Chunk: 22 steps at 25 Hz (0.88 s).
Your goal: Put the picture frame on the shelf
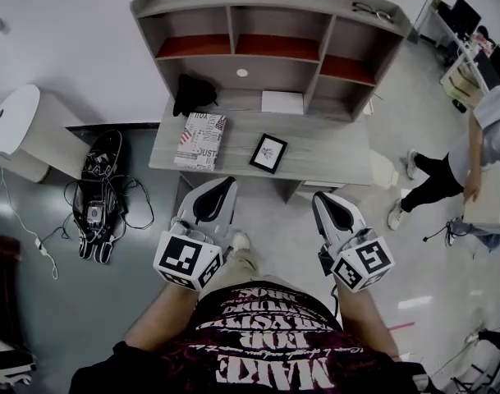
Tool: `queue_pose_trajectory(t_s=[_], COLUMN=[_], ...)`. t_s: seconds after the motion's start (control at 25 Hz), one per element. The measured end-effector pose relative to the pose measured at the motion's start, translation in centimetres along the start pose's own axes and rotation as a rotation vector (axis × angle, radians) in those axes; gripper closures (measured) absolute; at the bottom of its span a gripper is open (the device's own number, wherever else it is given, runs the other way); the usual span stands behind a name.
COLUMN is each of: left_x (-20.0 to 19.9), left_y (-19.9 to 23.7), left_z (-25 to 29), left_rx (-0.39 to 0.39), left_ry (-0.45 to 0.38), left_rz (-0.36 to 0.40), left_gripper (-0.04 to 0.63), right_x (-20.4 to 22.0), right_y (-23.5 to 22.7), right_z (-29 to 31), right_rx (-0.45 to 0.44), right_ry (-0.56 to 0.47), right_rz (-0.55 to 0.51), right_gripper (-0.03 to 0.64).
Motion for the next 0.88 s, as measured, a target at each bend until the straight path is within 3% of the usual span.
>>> queue_pose_trajectory(t_s=[0.48,0.88], left_x=[-1.4,-1.2], left_y=[2.8,4.3], left_z=[4.5,6.2], left_rx=[0.035,0.018], left_ry=[0.019,0.048], left_rz=[-0.006,0.004], left_gripper=[0.595,0.595], right_x=[-0.7,-0.5], right_y=[-2.9,-4.4], right_z=[2.8,4.8], right_rx=[0.048,0.048], right_ry=[-0.001,0.003], right_rz=[0.011,0.021], right_gripper=[0.591,0.591])
Point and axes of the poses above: the fingertips, and each gripper's own axes: z forward along the fingers, y to its left, x out of its underside, the point moved 7 cm from there along -z, backward along the fingers, and after that the axes turned 12 degrees about -z, right-handed, at the moved point
